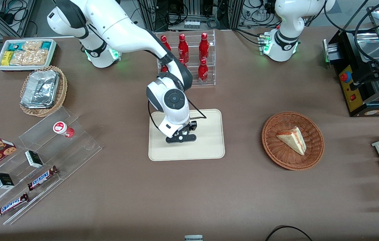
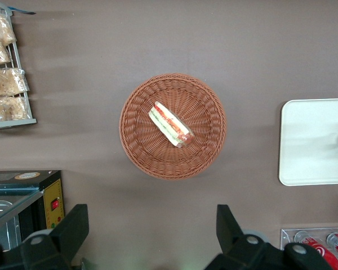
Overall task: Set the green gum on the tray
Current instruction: 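Carry the held gum jar over the cream tray and lower it, then open the right gripper to release the gum jar onto the tray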
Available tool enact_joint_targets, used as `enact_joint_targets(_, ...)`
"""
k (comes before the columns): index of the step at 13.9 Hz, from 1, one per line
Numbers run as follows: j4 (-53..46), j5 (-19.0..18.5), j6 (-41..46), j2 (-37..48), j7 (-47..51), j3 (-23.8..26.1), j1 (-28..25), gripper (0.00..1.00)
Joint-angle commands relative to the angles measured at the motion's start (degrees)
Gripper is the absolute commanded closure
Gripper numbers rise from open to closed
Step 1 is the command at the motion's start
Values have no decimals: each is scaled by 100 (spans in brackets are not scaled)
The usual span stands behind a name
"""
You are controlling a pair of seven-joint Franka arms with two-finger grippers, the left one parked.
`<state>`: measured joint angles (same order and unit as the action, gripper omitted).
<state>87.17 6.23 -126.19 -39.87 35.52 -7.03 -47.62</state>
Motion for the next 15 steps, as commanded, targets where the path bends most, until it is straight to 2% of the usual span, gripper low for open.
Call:
enact_joint_targets(1, -200, 133, -55, -214, 25, -62, -81, 100)
enact_joint_targets(4, -200, 133, -152, -311, 25, -62, -90, 99)
enact_joint_targets(6, -200, 124, -187, -355, 17, -70, -90, 51)
enact_joint_targets(7, -200, 116, -213, -381, 8, -70, -90, 1)
enact_joint_targets(15, -191, 54, -433, -355, -54, -79, -178, 0)
